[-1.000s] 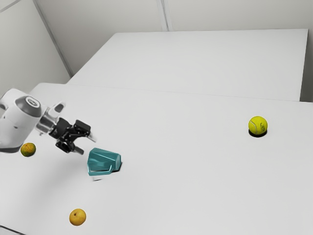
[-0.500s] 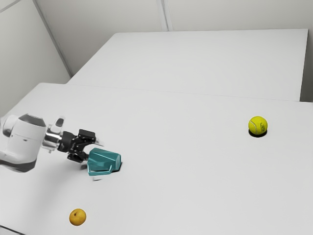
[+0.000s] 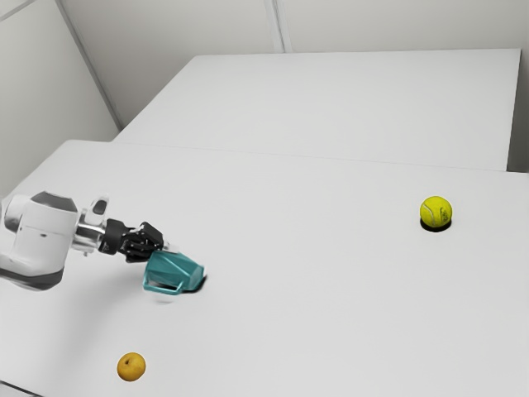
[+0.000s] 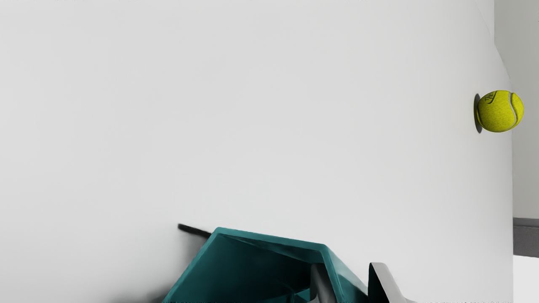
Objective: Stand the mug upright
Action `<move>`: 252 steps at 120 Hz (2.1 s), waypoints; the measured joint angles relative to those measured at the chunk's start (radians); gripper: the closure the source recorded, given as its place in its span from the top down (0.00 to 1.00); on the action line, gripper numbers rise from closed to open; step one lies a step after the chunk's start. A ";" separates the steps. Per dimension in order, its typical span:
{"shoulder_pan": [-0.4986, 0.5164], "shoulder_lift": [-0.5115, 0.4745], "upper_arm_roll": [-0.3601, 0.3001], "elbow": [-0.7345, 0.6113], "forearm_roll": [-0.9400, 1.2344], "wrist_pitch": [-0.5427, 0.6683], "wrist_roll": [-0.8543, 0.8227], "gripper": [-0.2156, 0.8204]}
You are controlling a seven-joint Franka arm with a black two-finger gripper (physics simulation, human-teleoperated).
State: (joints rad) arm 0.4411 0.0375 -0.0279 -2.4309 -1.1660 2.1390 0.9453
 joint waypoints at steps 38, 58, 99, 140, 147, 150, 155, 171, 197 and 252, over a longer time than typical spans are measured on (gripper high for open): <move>-0.022 -0.062 0.001 -0.009 0.001 0.003 0.054 0.05; -0.029 -0.128 0.001 -0.021 0.001 0.001 0.073 0.04; -0.084 -0.202 -0.025 0.013 0.103 0.007 0.068 0.03; -0.088 -0.229 -0.191 0.171 0.615 0.003 -0.152 0.03; -0.087 -0.229 -0.212 0.175 0.682 0.006 -0.198 0.03; -0.087 -0.229 -0.222 0.178 0.716 0.007 -0.219 0.03; -0.088 -0.229 -0.237 0.181 0.767 0.010 -0.255 0.03; -0.105 -0.235 -0.261 0.162 0.859 0.051 -0.359 0.03; -0.119 -0.286 -0.288 0.074 0.903 0.162 -0.496 0.03; -0.142 -0.284 -0.322 -0.079 0.920 0.419 -0.692 0.03</move>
State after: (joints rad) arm 0.2989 -0.2470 -0.3502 -2.5096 -0.2458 2.5584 0.2532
